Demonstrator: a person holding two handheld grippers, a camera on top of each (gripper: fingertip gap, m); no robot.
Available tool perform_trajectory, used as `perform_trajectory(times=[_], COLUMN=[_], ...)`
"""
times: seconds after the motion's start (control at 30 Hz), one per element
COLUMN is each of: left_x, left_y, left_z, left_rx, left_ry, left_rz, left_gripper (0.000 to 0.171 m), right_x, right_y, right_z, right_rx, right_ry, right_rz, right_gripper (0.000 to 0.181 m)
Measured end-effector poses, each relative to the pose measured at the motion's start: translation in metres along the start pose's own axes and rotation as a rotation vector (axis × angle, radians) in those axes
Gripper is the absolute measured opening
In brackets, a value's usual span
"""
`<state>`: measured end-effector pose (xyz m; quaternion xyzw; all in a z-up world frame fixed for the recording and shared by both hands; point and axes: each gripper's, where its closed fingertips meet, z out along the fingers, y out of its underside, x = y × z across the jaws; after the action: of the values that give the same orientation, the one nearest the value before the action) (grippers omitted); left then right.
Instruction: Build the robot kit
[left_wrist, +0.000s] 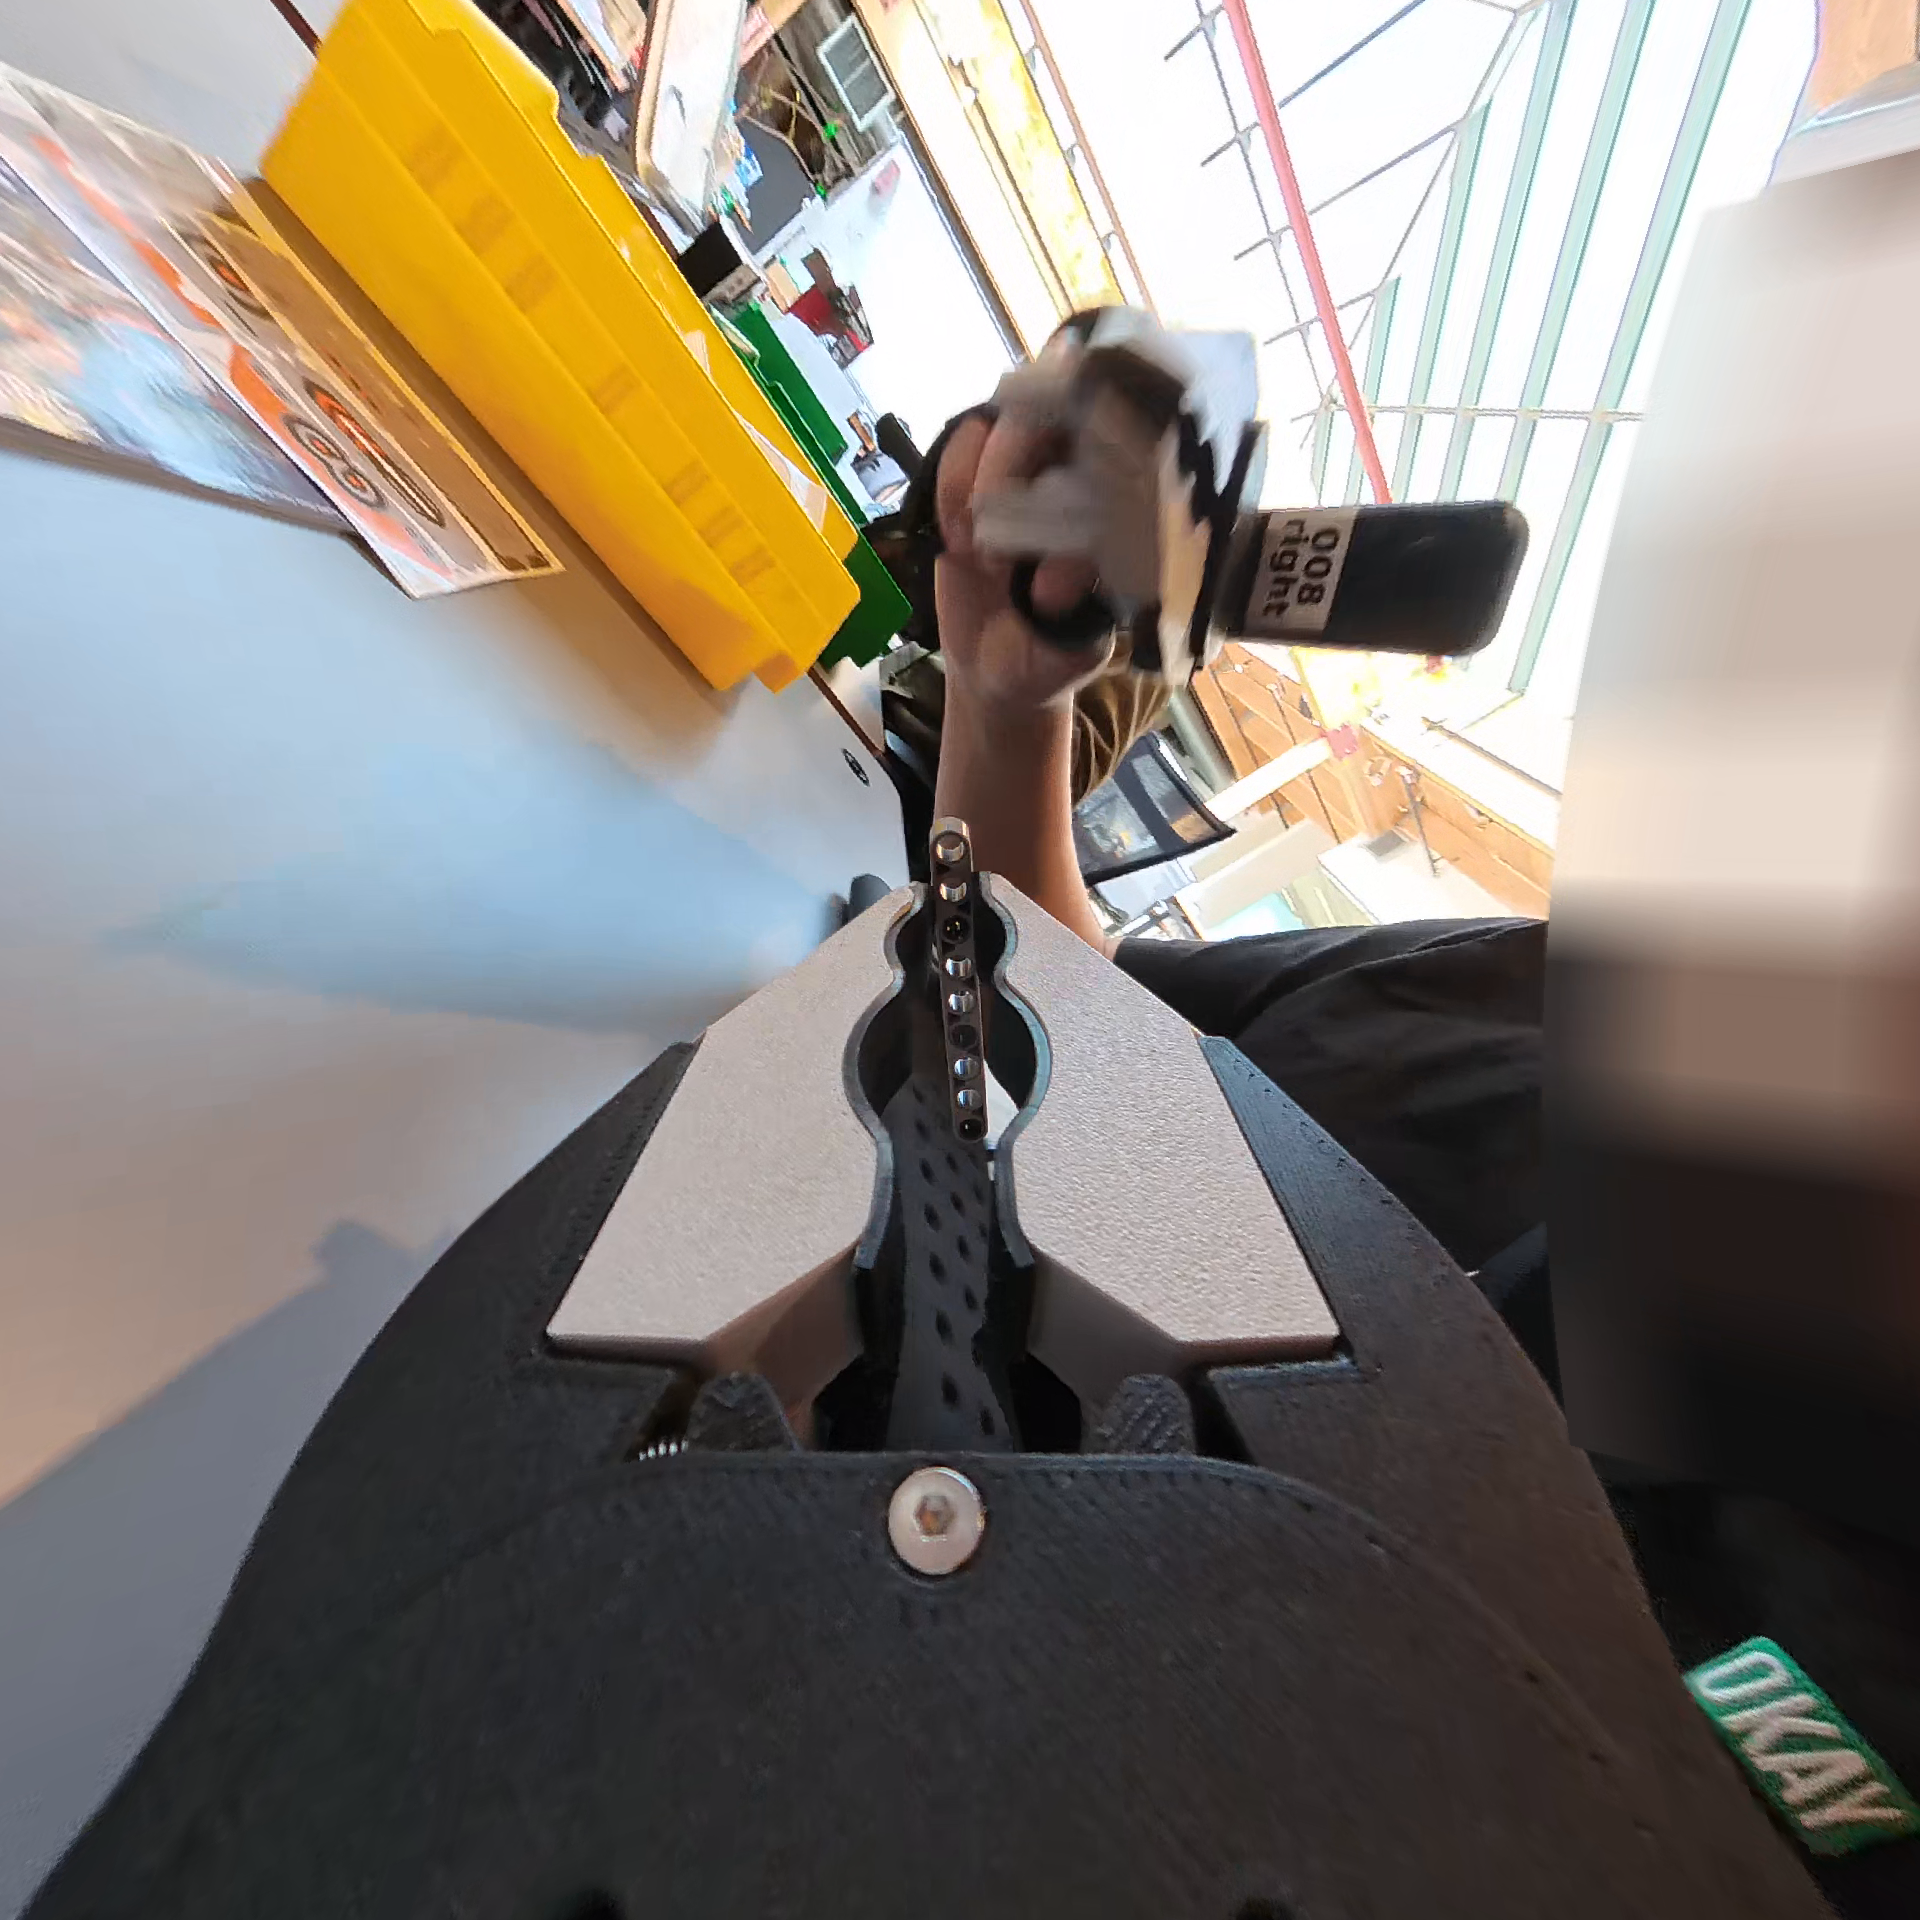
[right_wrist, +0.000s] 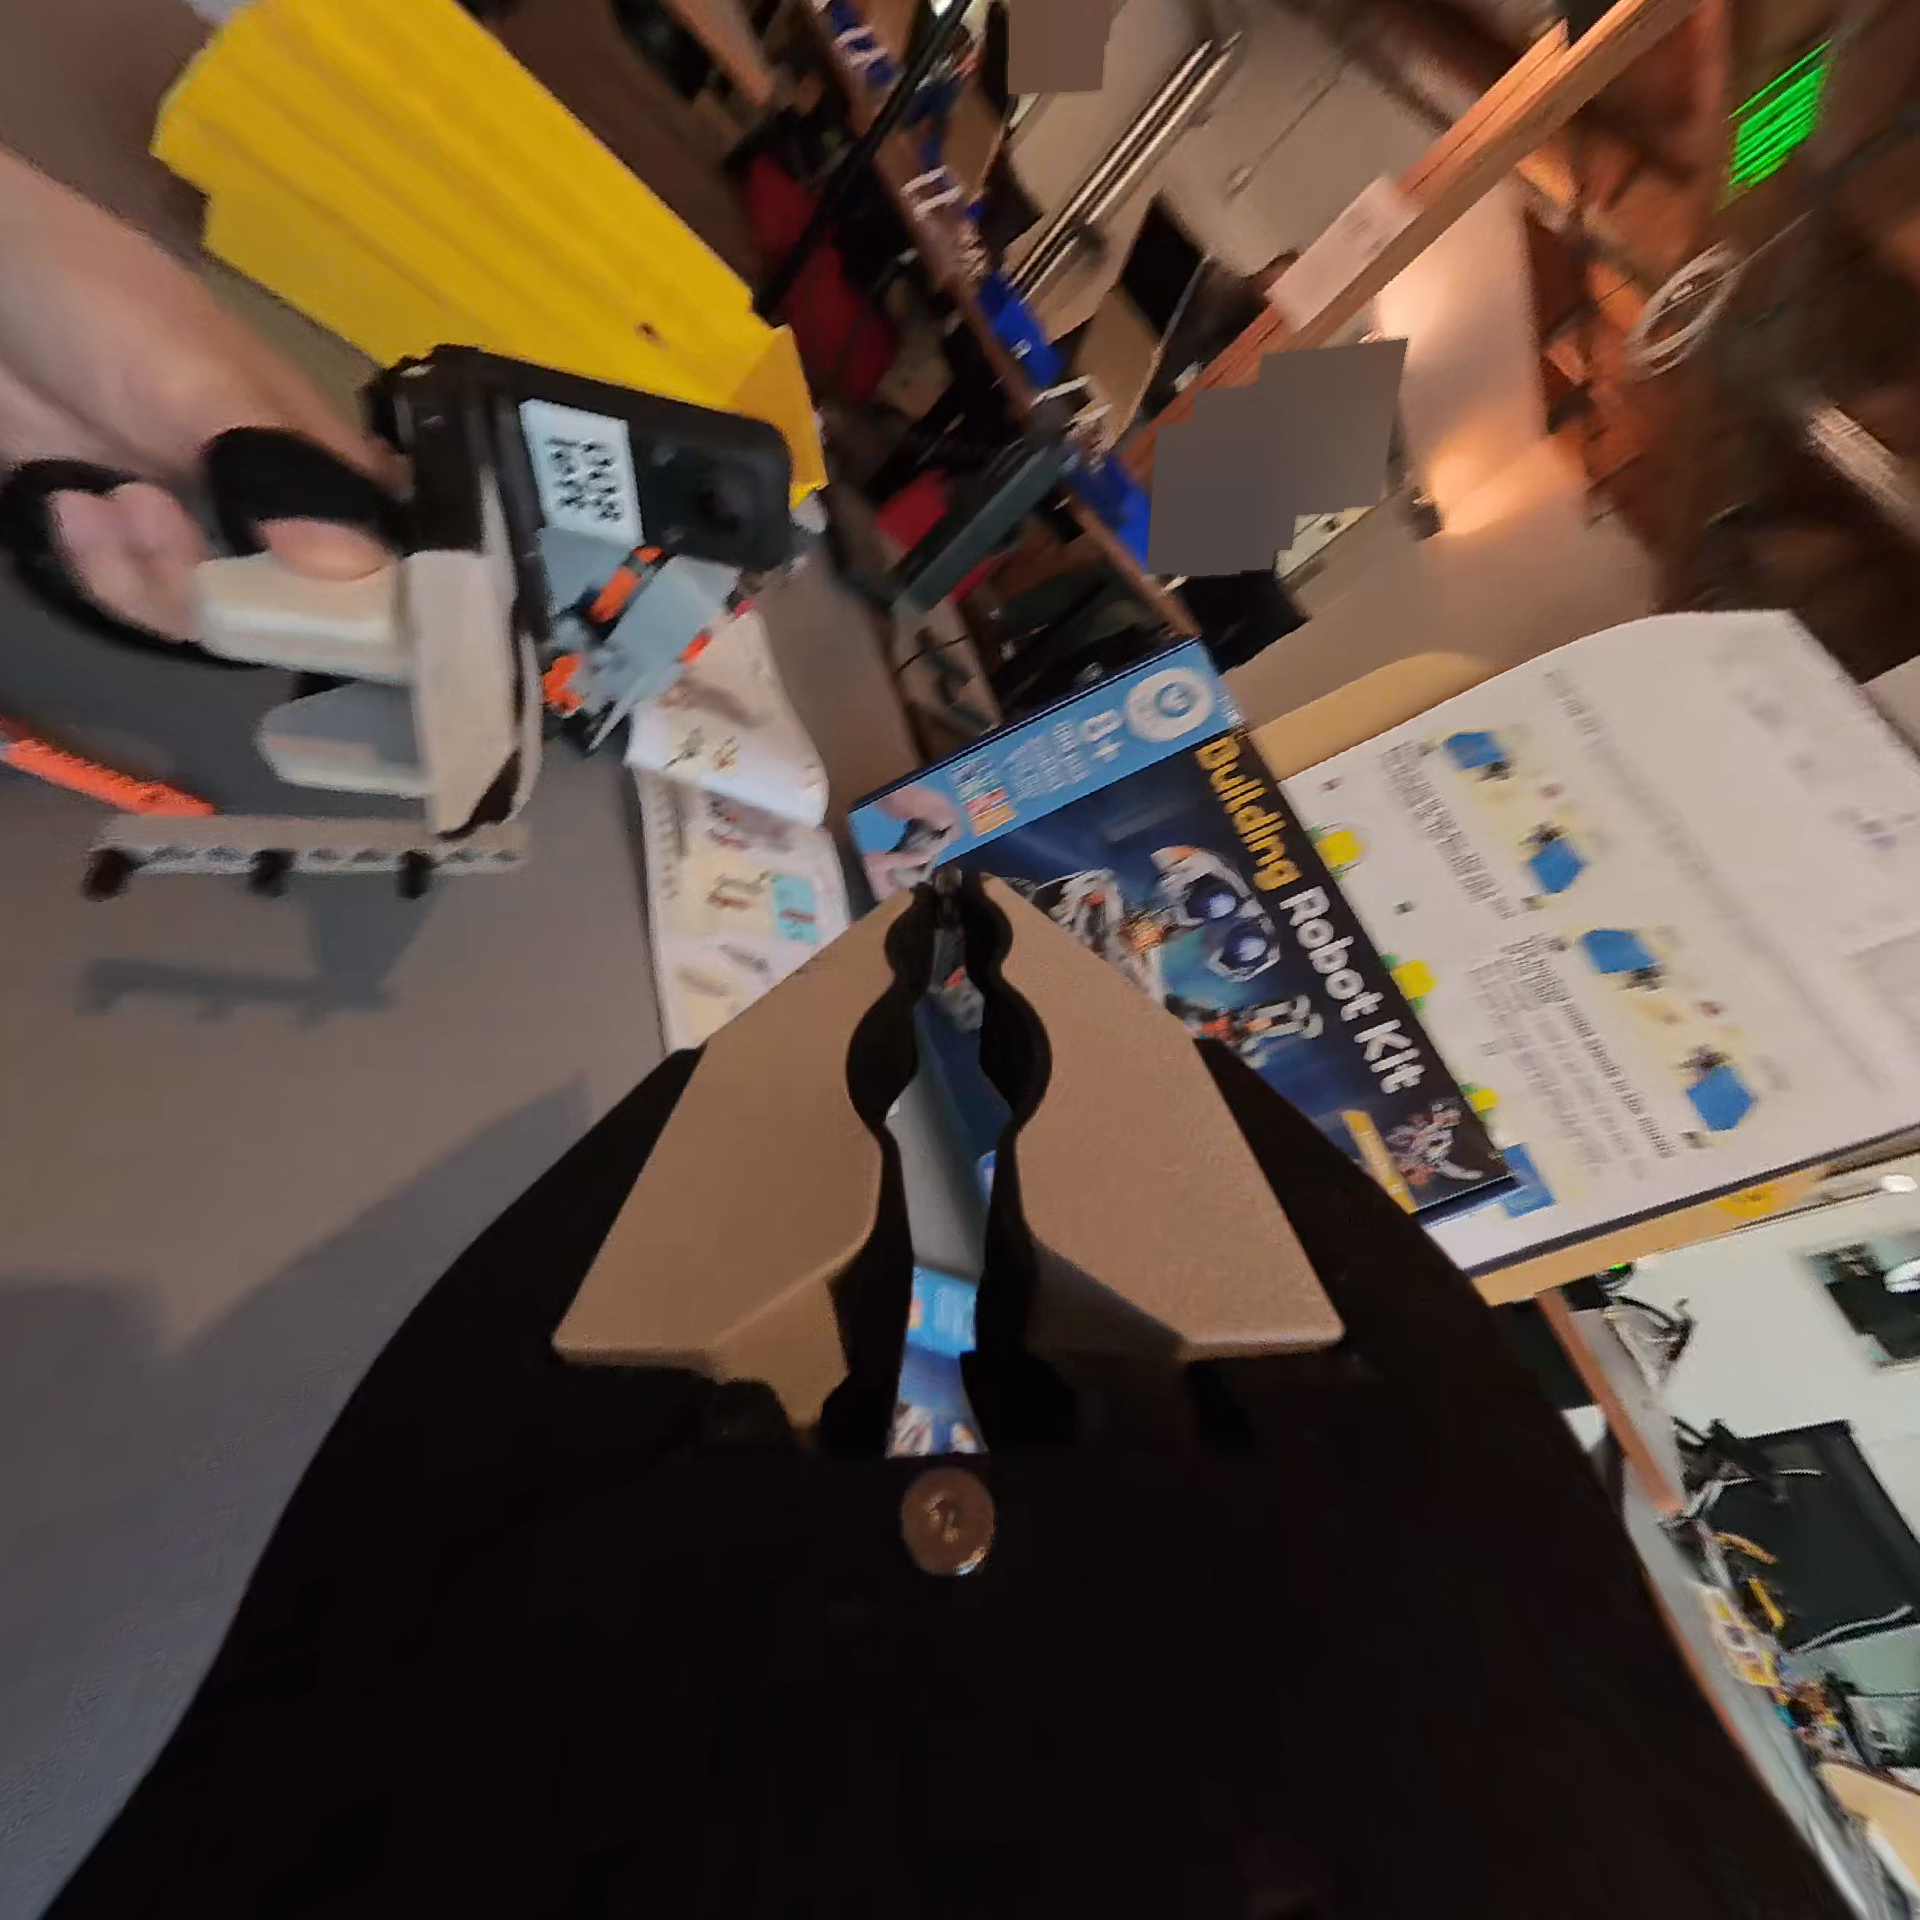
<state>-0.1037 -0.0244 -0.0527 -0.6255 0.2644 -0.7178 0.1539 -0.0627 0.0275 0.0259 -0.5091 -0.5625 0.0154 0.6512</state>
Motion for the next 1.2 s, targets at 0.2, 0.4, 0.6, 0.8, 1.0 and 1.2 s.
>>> perform_trajectory(times=[0.2, 0.4, 0.6, 0.8, 1.0, 1.2], left_x=[-0.005, -0.012, -0.011, -0.005, -0.003, 0.004], left_y=[0.001, -0.002, -0.002, -0.004, -0.006, -0.009], left_z=[0.000, -0.004, -0.005, -0.006, -0.008, -0.010], left_rx=[-0.011, 0.007, 0.009, 0.017, 0.026, 0.033], left_ry=[-0.030, -0.058, -0.048, -0.046, -0.043, -0.029], left_rz=[0.024, 0.003, -0.004, 0.021, 0.029, 0.060], left_gripper=[0.005, 0.005, 0.005, 0.005, 0.004, 0.004], right_x=[0.017, -0.002, -0.016, -0.029, -0.034, -0.039], right_y=[0.010, 0.040, 0.054, 0.066, 0.065, 0.064], right_z=[0.021, 0.025, 0.036, 0.044, 0.045, 0.046], right_rx=[0.104, 0.104, 0.085, 0.066, 0.072, 0.071], right_ry=[0.052, 0.023, -0.040, -0.100, -0.133, -0.154], right_rz=[0.126, 0.212, 0.273, 0.311, 0.333, 0.333], right_gripper=[0.003, 0.003, 0.003, 0.004, 0.004, 0.004])
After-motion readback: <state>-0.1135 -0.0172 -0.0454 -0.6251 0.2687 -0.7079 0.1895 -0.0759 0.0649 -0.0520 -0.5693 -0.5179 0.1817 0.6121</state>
